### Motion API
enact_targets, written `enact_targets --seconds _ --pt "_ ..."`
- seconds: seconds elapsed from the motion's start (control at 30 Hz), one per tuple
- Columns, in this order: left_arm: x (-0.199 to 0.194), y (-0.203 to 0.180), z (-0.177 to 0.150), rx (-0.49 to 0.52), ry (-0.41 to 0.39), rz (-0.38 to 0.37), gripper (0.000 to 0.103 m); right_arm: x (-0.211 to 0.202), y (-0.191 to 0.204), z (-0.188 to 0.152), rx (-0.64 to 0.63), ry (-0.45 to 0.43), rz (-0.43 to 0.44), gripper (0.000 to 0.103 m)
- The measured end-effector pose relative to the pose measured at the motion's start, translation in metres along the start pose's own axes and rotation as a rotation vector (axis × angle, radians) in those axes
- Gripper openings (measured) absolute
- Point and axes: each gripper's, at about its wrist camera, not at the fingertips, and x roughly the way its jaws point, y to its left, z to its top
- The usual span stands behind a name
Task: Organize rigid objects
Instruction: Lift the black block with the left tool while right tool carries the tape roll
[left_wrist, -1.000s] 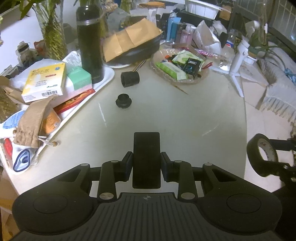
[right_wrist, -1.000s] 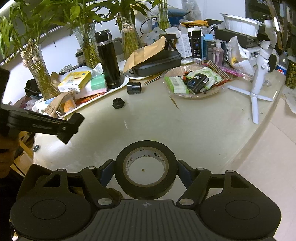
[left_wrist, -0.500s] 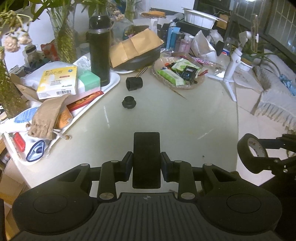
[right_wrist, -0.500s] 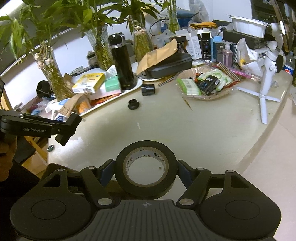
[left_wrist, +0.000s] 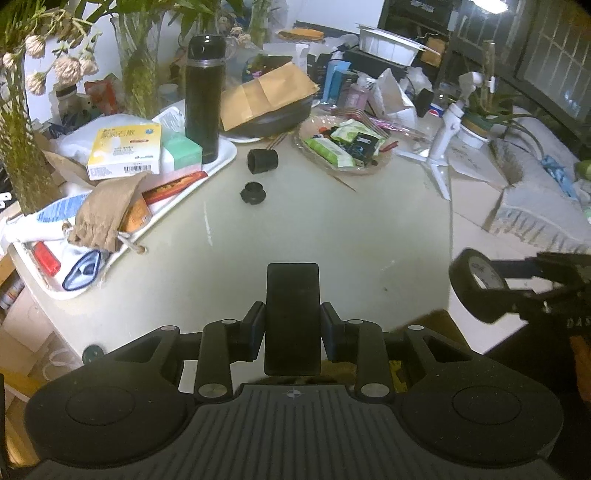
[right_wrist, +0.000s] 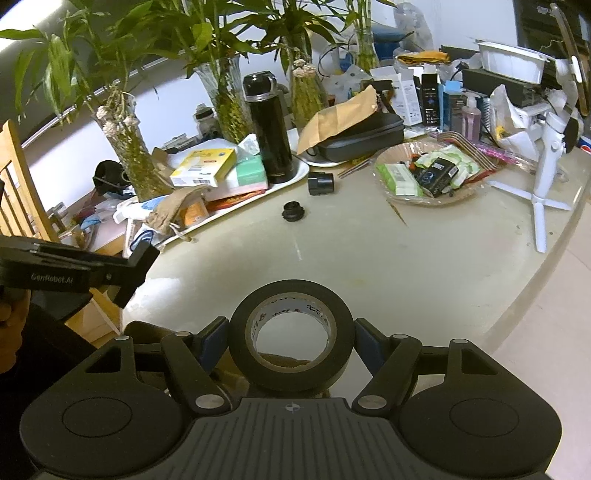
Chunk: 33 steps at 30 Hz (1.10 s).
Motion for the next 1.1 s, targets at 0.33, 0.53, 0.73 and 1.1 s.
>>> enact_targets --seconds 0.33,0.53,0.73,1.1 --pt "-0.014 0.003 -0.029 -0.05 0.032 -0.026 0.031 -0.011 0.009 0.0 -0.01 -0.013 0.014 0.075" --pt "-0.018 0.002 -0.047 -0.081 0.055 -0.046 0.031 -0.016 0.014 -0.002 -0.021 -0.016 0.025 0.075" --pt "-0.019 0.003 -0.059 -0.131 0.076 -0.048 0.031 -0.02 0.019 -0.003 -0.026 -0.02 0.035 0.075" --pt "-0.022 0.004 -0.075 -0.175 0.07 -0.061 0.041 -0.023 0.026 -0.01 -0.034 -0.012 0.05 0.075"
